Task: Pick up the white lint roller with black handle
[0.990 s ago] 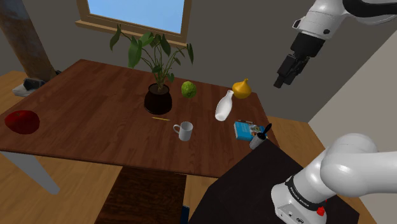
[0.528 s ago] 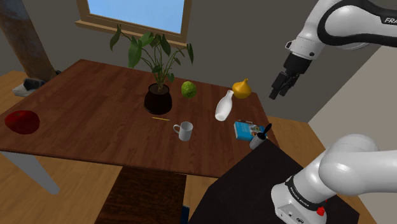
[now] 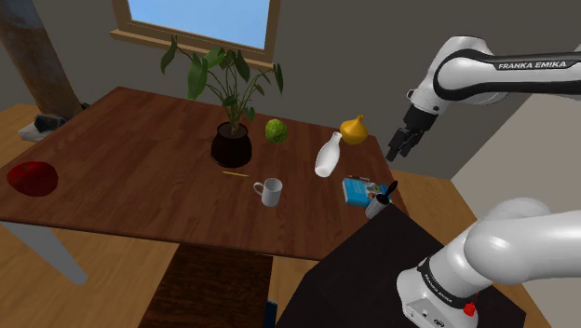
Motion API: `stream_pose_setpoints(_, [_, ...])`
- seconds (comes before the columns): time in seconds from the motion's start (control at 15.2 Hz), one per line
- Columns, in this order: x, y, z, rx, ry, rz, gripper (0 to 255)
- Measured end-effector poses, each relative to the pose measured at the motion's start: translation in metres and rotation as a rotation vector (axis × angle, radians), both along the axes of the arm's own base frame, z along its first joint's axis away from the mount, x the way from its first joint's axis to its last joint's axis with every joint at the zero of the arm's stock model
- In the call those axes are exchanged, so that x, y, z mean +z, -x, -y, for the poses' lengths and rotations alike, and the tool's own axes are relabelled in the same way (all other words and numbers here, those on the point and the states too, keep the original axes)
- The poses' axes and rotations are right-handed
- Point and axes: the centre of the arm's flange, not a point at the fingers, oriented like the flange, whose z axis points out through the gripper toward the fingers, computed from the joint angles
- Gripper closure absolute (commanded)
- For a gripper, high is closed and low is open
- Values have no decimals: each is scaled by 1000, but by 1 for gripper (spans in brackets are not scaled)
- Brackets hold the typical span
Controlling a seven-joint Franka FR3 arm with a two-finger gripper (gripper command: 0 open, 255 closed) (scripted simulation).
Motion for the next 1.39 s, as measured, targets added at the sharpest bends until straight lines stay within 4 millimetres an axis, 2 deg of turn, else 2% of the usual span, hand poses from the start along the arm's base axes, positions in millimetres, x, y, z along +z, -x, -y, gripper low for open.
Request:
stream_pose_setpoints(0.26, [-44,-5,28,-13,-8,-7,0])
stream_pose_setpoints(0.46, [-81,-7,56,-23,-13,-14,0])
stream_pose_setpoints(0.99, [-165,-13,109,-49,-29,-28,0])
stream_pose_setpoints(1.19, [-201,-14,137,-58,-32,-34,0])
stream_pose_setpoints(1.39, [-234,-15,154,-69,-38,-40,0])
